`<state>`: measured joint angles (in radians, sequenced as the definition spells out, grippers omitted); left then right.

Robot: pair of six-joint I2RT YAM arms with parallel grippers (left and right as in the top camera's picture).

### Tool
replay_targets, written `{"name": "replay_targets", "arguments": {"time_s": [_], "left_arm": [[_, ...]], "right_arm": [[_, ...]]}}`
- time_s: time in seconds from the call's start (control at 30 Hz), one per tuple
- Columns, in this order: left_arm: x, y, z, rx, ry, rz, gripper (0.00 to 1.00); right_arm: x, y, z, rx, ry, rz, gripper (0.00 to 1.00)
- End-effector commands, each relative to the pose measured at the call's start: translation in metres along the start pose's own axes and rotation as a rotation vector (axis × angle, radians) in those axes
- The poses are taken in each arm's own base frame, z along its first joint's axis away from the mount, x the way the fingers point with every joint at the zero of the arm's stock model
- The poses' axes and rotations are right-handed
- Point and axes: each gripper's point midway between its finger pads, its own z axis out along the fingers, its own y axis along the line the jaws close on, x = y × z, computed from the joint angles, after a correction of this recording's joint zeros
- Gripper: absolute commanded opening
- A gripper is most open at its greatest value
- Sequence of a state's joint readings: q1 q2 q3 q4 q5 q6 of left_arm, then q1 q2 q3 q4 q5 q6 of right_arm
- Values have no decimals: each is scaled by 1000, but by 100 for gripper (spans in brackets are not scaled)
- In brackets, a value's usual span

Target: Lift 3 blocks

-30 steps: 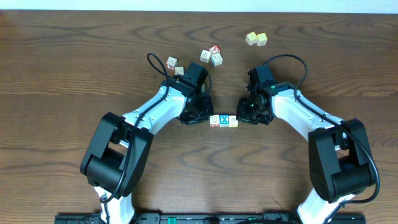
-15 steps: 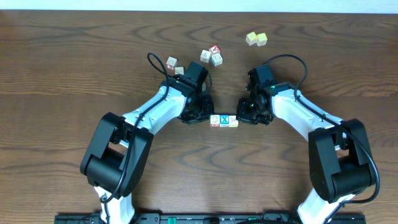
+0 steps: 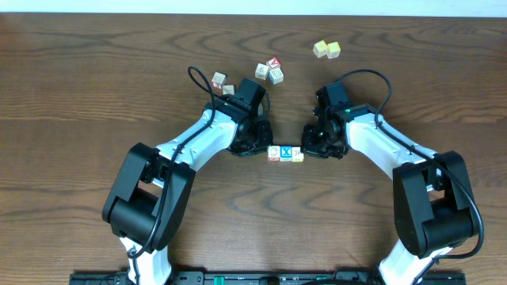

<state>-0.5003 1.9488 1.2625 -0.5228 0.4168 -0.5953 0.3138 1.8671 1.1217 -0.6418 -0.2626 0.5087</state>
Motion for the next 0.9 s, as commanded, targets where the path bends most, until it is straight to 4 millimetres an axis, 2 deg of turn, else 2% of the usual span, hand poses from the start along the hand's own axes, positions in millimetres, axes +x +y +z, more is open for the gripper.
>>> {"name": "replay_targets", "arguments": {"time_s": [0.0, 0.17, 0.37, 0.57, 0.73, 0.87], "left_arm": [[-1, 9, 2, -44, -15, 21, 7], [-9, 23, -23, -151, -102, 22, 7], [-10, 19, -55, -162, -165, 29, 7], [-9, 24, -74, -162, -178, 9, 7], [-12, 58, -94, -250, -189, -66, 7], [-12, 72, -112, -277, -195, -40, 7]], "right_arm": [[3, 5, -1, -16, 6, 1, 1], [4, 7, -1, -27, 11, 0, 1], [7, 11, -1, -52, 26, 0, 1], [6, 10, -2, -50, 24, -7, 1], [2, -17, -9, 53, 19, 40, 1], [-3, -40, -20, 114, 22, 85, 1]]}}
